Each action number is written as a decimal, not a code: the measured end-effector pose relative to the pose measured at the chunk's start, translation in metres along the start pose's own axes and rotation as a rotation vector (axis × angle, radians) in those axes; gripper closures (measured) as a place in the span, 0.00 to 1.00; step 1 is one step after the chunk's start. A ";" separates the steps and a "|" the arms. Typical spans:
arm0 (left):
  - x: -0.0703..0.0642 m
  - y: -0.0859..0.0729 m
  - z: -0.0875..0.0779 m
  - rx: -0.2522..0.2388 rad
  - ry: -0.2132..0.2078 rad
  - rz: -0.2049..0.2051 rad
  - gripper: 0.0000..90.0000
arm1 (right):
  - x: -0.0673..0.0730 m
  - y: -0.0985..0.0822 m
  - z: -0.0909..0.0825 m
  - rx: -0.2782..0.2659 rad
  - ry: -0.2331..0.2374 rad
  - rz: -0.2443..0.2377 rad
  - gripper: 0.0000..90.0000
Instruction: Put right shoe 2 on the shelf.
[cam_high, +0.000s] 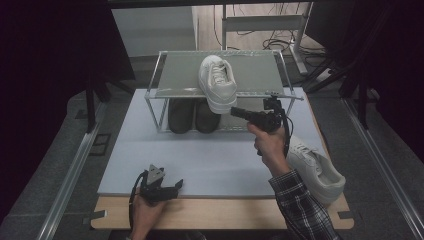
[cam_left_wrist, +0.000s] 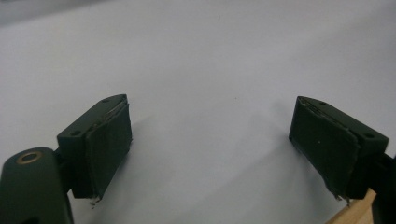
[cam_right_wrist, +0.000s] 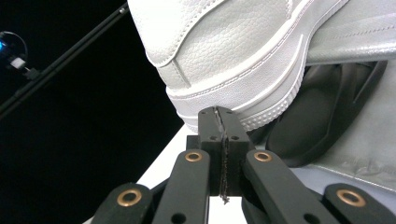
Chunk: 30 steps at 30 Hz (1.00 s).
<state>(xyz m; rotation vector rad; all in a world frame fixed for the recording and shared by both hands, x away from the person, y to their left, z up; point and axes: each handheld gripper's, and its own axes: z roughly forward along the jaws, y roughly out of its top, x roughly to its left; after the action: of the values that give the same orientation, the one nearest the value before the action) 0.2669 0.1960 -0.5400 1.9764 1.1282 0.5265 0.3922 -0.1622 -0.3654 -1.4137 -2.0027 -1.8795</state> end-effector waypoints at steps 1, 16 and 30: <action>0.000 0.000 0.000 0.000 0.000 0.000 0.14 | -0.001 0.000 0.001 -0.002 -0.002 -0.006 1.00; 0.000 0.000 0.000 0.003 0.000 0.004 0.14 | -0.003 0.008 0.025 -0.001 -0.008 0.006 1.00; 0.000 0.000 0.000 0.003 0.000 0.004 0.14 | -0.004 0.017 0.055 0.006 -0.040 0.008 1.00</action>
<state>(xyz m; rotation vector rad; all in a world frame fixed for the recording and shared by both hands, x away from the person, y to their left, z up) 0.2670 0.1963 -0.5398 1.9821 1.1256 0.5268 0.4342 -0.1231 -0.3688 -1.4673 -2.0160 -1.8552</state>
